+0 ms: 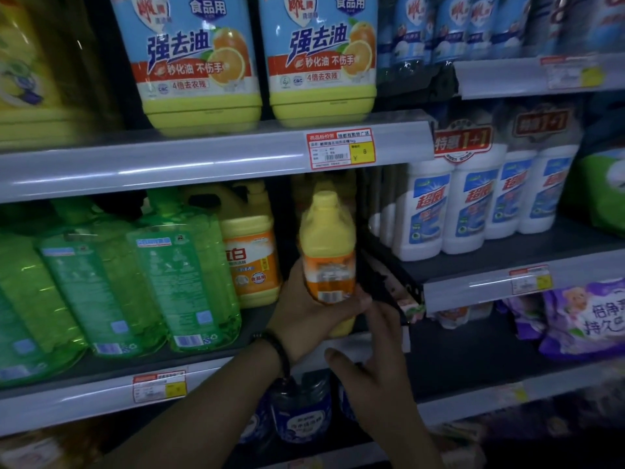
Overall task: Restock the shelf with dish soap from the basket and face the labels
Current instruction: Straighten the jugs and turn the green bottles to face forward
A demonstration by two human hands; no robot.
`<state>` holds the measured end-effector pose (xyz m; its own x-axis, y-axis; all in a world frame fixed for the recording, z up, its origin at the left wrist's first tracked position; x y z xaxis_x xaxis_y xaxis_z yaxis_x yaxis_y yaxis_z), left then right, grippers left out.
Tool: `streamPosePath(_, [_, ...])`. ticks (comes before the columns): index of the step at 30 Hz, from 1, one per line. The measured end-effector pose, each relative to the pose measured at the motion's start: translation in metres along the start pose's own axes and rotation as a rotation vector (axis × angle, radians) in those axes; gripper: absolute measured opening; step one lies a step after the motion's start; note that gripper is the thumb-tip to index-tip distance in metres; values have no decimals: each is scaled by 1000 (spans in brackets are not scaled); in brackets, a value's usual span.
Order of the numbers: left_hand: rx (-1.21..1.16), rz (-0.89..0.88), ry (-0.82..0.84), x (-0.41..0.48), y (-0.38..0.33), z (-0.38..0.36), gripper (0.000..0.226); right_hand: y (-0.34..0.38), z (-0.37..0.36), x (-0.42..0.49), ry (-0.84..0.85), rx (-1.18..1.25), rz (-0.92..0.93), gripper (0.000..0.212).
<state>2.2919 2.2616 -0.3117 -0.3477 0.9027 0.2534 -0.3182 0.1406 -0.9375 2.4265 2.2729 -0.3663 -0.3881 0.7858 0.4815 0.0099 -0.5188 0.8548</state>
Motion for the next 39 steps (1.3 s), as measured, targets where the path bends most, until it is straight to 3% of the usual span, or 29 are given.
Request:
streamPosePath(5, [-14, -27, -32, 12, -1, 8, 64, -5, -18, -8, 24, -154, -6, 84])
streamPosePath(8, [-61, 20, -14, 15, 6, 10, 67, 4, 2, -8, -63, -204, 56, 54])
streamPosePath(10, [-70, 48, 29, 17, 9, 9, 60, 4, 23, -9, -162, -276, 74, 46])
streamPosePath(13, [-65, 99, 107, 19, 11, 9, 50, -1, 44, -10, -259, -304, 45, 63])
streamPosePath(16, [-67, 87, 132, 20, 12, 12, 66, -6, 49, -11, -292, -301, 5, 72])
streamPosePath(26, [-45, 80, 233, 13, 4, 12, 66, -15, 45, -16, -273, -220, -52, 76])
streamPosePath(32, [116, 30, 49, -19, 2, 36, 42, -4, 39, -35, -363, -499, -29, 88])
streamPosePath(36, [45, 41, 8, -73, 9, 66, 36, 12, 29, -56, -453, -471, -14, 62])
streamPosePath(39, [132, -11, -94, -121, 8, 103, 30, 33, 3, -73, -409, -328, -60, 48])
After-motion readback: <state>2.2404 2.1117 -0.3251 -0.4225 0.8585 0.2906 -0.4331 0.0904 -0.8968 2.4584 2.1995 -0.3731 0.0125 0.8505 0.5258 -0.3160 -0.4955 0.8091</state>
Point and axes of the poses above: each hand's wrist, its own x-axis towards the middle knuckle, its own z-axis out of the back of the hand, y = z × x, the point moved 9 cm from there along x, towards the middle knuckle
